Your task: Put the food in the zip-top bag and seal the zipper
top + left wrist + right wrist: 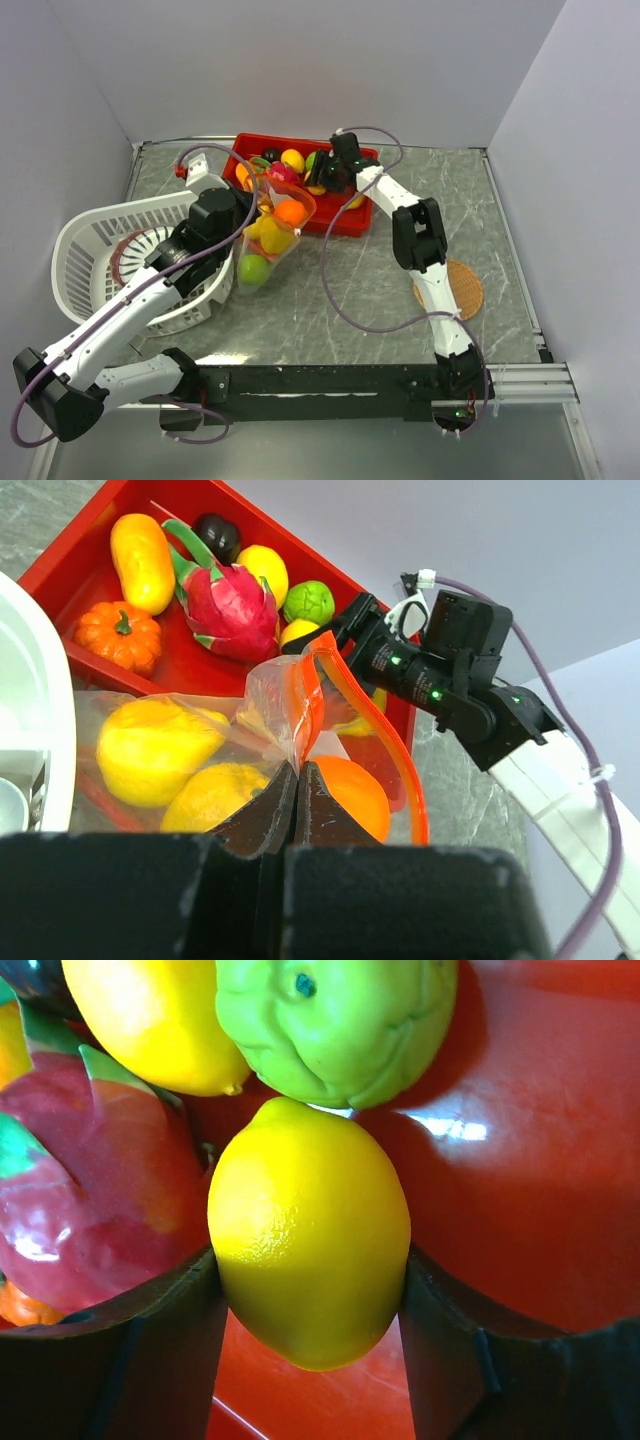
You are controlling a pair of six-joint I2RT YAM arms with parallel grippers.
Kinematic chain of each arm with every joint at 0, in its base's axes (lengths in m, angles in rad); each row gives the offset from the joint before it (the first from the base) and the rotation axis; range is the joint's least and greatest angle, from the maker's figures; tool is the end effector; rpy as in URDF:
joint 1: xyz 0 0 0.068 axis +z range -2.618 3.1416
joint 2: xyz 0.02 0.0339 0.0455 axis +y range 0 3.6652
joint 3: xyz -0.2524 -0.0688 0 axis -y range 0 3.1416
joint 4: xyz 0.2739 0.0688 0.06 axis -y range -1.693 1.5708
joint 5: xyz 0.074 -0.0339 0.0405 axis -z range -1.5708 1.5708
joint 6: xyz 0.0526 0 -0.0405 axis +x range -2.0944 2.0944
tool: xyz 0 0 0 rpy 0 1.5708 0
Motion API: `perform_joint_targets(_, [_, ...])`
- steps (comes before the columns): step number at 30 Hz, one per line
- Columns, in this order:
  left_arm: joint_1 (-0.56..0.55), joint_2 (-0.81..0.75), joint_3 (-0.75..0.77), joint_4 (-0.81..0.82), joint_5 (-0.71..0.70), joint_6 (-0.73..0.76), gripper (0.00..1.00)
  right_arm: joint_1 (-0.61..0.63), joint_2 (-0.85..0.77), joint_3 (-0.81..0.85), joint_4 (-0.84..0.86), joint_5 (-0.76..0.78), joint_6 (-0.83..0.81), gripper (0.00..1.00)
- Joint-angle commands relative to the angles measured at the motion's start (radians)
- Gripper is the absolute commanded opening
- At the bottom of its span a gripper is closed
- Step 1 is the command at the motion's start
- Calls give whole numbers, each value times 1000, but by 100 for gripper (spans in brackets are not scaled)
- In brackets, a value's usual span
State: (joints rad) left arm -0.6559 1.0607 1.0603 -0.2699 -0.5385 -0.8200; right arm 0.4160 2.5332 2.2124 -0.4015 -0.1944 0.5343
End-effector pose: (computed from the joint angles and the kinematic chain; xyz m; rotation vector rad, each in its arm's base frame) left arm 0.2427 -0.1528 0.3618 -0.5234 1.7608 -0.5529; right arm 0.5449 0.2518 0.1453 0.0361 2.3816 0.6980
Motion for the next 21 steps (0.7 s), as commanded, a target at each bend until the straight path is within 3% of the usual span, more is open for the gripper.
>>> perform_joint_targets(1, [2, -22, -2, 58, -3, 21, 1, -8, -180, -13, -17, 64, -28, 24])
perform_joint_targets(8, [4, -2, -31, 90, 23, 18, 1, -6, -433, -141, -68, 128, -48, 19])
perform_joint_targets(17, [2, 48, -60, 182, 109, -1, 1, 24, -899, -583, -16, 72, -66, 17])
perform_joint_targets(21, [4, 73, -60, 230, 149, 2, 1, 98, -1036, -686, -34, 37, -103, 19])
